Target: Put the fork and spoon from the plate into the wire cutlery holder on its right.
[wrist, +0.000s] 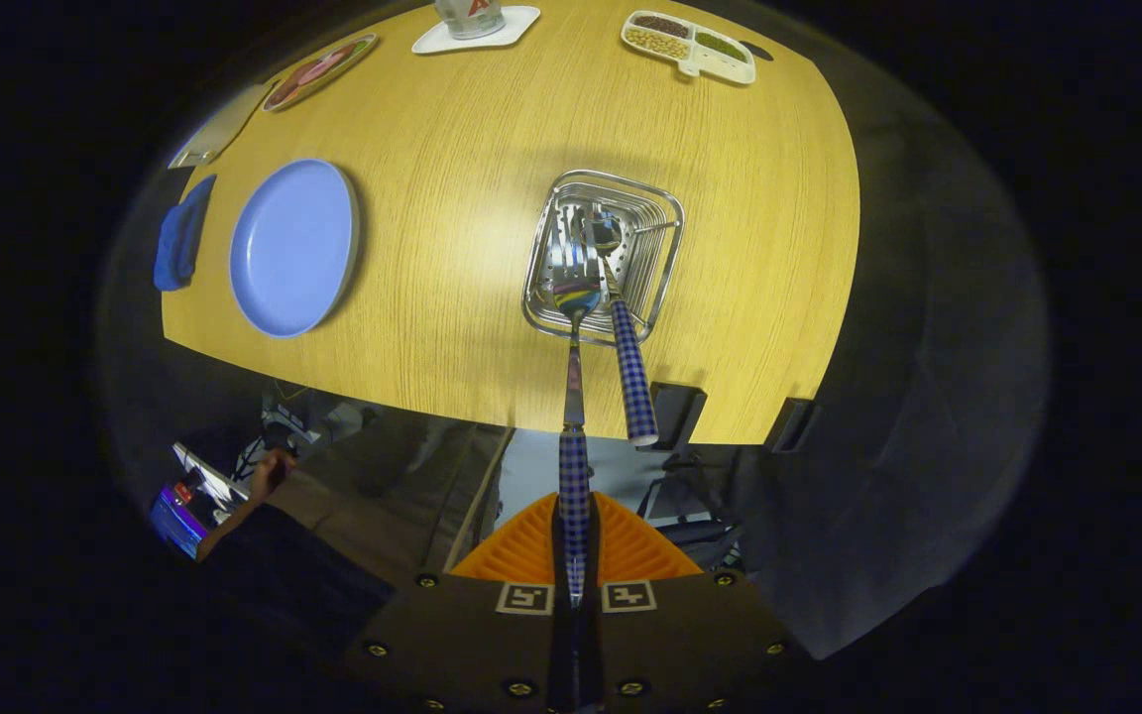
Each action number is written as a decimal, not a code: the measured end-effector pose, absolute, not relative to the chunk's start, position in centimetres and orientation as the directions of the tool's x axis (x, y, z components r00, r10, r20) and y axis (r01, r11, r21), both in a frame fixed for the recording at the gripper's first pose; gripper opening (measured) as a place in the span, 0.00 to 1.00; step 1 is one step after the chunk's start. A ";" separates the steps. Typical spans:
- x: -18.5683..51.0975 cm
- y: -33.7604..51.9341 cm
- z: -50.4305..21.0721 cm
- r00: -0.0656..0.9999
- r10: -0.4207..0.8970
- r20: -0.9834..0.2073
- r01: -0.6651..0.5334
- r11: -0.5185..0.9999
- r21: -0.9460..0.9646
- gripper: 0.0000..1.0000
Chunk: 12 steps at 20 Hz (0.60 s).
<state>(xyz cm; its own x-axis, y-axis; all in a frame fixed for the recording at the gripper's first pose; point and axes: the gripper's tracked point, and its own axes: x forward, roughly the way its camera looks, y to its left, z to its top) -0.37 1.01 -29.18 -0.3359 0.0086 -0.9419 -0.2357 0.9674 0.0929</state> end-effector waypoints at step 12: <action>1.0 0.9 -30.8 -0.442 -0.001 -0.897 -0.204 0.974 0.099 0.03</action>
